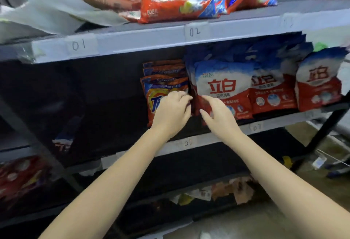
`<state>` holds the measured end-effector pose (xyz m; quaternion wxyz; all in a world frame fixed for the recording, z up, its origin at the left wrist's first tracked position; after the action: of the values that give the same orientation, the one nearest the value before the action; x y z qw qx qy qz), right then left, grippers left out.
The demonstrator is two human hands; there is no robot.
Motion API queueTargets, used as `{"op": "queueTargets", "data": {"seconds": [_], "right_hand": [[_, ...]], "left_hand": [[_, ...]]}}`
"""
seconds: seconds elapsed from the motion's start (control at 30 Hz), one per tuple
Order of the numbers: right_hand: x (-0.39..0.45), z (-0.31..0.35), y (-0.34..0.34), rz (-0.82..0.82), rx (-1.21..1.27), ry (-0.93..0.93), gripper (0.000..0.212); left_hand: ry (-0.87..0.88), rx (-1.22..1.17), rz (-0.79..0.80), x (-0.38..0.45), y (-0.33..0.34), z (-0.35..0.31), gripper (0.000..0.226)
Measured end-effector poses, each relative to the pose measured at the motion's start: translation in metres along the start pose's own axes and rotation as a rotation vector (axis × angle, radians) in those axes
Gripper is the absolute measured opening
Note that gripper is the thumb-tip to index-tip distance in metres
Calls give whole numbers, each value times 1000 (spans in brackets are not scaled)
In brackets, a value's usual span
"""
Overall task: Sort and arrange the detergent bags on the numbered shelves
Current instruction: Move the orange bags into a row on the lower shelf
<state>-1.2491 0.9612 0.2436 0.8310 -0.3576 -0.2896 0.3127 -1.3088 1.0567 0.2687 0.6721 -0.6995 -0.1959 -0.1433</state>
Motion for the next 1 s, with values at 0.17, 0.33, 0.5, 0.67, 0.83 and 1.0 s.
{"op": "queueTargets", "data": {"seconds": [0.17,0.33,0.5,0.67,0.83,1.0], "right_hand": [[19,56,-105,-207,-34,-157,43],[72,79,-178,-300,-19,-188,41],[143,77,-201,-175,76,-44,49],[181,62,-190,18,72,78,47],[183,60,-191,35,187,2,41],[166,60,-201,-45,305,-115,26]], "left_hand": [[168,71,-248,42,-101,-28,37],[15,99,-355,93,-168,5,48],[-552,-173,-180,138,-174,92,58],[-736,-352,-114,150,-160,115,60],[-611,-598,-166,152,-159,114,51],[-461,-624,-236,145,-169,93,42]]}}
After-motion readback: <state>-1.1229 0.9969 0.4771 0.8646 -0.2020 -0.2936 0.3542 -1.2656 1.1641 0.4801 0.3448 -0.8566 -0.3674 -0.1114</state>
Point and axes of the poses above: each hand's wrist, its own x-axis towards the middle knuckle, its own y-axis out of the palm, z = x × y, the point moved 9 cm from there along x, towards the middle knuckle, and after that the axes turned 10 degrees about z, right-handed, at the moved point
